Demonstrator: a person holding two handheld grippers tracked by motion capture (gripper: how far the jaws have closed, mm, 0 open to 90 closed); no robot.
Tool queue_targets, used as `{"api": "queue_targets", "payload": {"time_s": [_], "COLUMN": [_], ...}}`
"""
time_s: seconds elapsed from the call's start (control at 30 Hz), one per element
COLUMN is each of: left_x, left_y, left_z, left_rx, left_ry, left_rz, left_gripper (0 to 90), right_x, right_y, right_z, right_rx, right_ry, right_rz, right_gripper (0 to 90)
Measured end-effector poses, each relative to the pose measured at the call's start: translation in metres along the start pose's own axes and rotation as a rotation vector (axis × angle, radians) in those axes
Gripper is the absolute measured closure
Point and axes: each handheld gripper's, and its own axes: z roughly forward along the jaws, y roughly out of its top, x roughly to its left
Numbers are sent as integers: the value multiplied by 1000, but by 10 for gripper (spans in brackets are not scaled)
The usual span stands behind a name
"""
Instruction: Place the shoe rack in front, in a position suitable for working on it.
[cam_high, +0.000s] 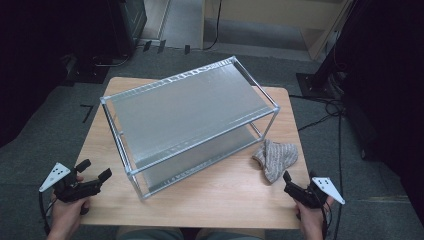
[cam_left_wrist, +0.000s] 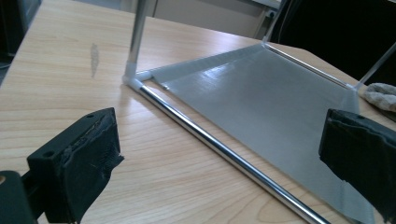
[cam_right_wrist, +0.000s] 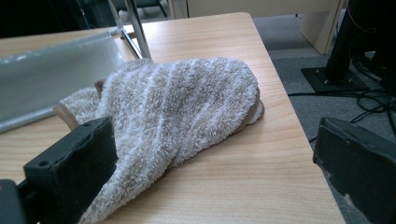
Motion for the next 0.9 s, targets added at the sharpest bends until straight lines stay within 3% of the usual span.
{"api": "queue_targets", "payload": {"time_s": [0.17, 0.27, 0.5, 0.63, 0.73, 0.9], "left_x": [-11, -19, -32, -40, -44, -51], "left_y": [1, 2, 2, 3, 5, 6], "left_z": [0, -1, -2, -6, -7, -7], "left_rx": [6, -5, -23, -43, -49, -57], "left_ry": [-36, -73, -138, -161, -178, -214], "left_rz": [25, 36, 70, 91, 92, 98], "left_gripper": [0, 0, 2, 41, 40, 41], "right_x": [2, 5, 29, 42, 50, 56], "right_y": [3, 7, 25, 34, 46, 57], "right_z": [-1, -3, 0, 7, 15, 26], "right_rx": [10, 6, -27, -33, -49, -60], "right_ry": [-10, -6, 11, 6, -22, -31], "right_rz": [-21, 5, -20, -40, -19, -21], "right_gripper": [45, 76, 157, 184, 216, 236]}}
